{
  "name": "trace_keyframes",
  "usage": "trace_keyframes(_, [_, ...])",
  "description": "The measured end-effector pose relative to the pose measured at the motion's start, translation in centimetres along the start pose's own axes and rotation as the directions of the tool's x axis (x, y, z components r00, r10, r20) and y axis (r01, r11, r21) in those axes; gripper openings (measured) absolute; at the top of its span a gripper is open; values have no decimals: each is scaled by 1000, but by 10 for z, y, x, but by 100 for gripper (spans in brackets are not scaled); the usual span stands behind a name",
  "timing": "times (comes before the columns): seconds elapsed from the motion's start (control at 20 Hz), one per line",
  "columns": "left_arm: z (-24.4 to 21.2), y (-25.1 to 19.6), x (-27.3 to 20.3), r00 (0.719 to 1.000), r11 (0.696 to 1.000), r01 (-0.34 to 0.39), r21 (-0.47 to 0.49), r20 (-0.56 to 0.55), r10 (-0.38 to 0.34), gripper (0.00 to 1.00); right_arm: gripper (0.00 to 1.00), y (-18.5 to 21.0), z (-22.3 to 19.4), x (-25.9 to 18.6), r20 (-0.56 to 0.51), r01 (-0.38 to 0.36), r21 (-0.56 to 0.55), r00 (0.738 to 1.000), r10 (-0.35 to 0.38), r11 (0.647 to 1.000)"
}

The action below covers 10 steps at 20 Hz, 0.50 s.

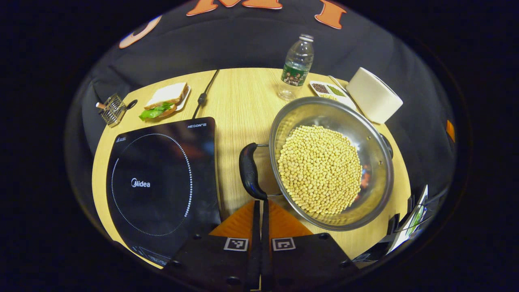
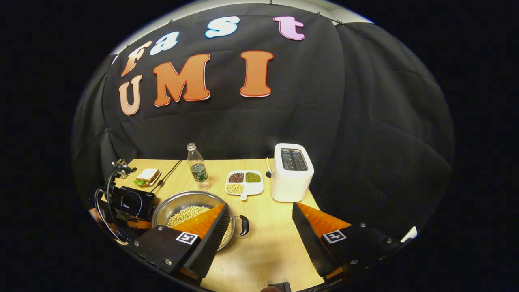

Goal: First push the handle of the pot to place it horizontally, then grasp the pot with both hands and set it on the induction cooktop.

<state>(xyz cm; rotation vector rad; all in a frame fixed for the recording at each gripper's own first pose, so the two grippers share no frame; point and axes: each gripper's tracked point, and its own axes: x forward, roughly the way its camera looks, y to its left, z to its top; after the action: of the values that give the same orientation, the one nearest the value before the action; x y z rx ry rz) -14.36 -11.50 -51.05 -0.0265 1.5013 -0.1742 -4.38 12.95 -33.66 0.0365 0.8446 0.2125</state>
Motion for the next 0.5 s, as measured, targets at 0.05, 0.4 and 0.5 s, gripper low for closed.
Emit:
trace_keyframes(0.05, [10,6,-4,999,1000,-17,4,34,17,9,96,2,-4,5,-15,-8,-2,1000,8,1000])
trace_keyframes(0.4, [48,-3,-16,991,1000,21,-15,135,-19,56,96,26,-32,38,-118,-63,11,991,64,998])
trace_keyframes(0.5, [50,-7,-9,992,999,29,-15,126,-26,85,96,33,-38,47,-147,-73,11,986,74,997])
